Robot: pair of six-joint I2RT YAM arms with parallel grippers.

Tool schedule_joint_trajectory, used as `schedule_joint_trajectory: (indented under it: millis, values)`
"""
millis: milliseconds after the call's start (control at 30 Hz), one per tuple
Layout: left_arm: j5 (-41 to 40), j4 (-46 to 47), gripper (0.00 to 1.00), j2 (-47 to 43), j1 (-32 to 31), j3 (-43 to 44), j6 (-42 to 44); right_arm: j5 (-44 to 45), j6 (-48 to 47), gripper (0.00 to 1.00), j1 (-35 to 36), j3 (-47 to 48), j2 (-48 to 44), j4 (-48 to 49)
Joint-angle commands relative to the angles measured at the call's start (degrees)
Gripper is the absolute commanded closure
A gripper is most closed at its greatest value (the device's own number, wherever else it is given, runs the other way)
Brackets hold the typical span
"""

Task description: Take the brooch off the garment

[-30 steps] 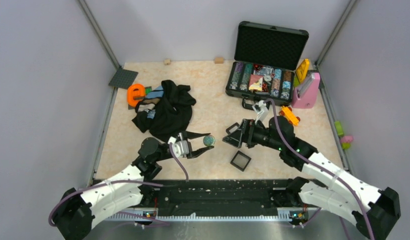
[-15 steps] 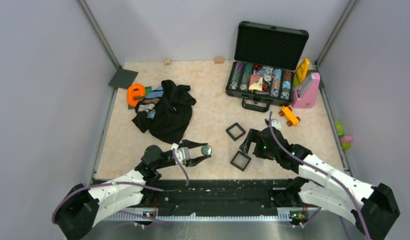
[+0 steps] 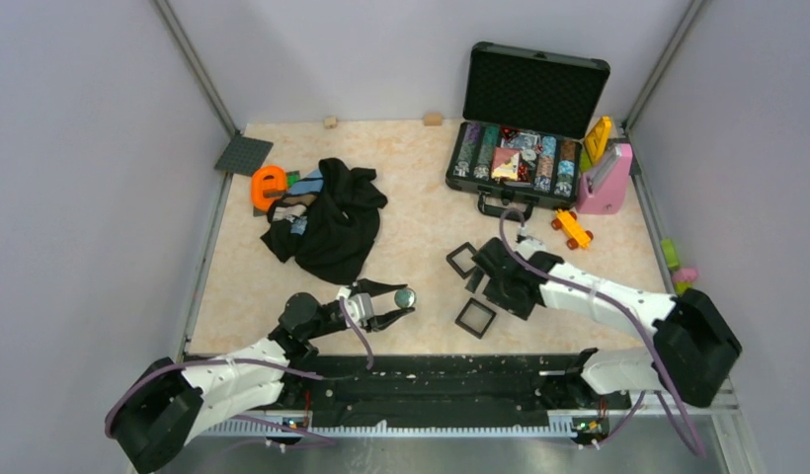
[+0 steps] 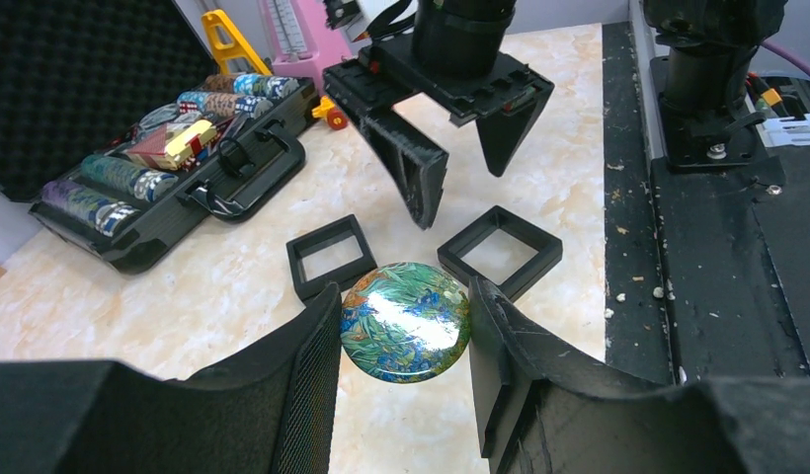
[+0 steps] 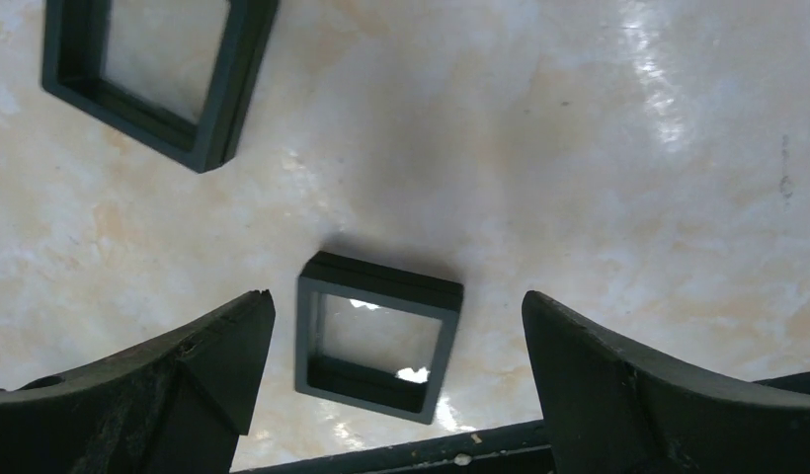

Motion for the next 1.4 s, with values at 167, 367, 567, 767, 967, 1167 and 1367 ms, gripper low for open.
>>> schedule_joint_trajectory:
  millis: [167, 367, 567, 767, 967, 1167, 1367]
  values:
    - [-2.2, 4.7, 0.61, -3.9, -0.2, -1.9, -2.4, 2.6, 6.6, 0.01, 6.0, 9.4, 9.9, -5.4]
    - [-1.3, 4.9, 0.62, -4.7, -0.2, -2.0, -3.9, 1.7, 7.3, 0.01, 6.8, 9.5, 11.3, -4.7]
    - [-1.1, 4.2, 0.62, -6.1, -0.2, -2.1, -4.4, 1.9, 7.9, 0.01, 7.6, 11.0, 13.1, -7.0]
    - [-1.2, 3.8, 0.64, -6.6, -0.2, -2.1, -4.8, 2.3, 9.3, 0.01, 9.0, 11.0, 14.2, -6.7]
    - [-1.0, 3.6, 0.64, -6.7, -0.2, -2.1, -4.8, 1.7, 10.3, 0.06, 9.4, 10.3, 14.4, -5.9]
    - [-0.9, 3.4, 0.66, -6.4, -0.2, -1.9, -4.9, 1.6, 10.7, 0.16, 9.7, 9.0, 13.6, -5.0]
    - [-0.8, 3.4, 0.67, -6.2, -0.2, -1.8, -5.0, 0.8, 10.4, 0.14, 9.8, 7.8, 13.6, -3.3]
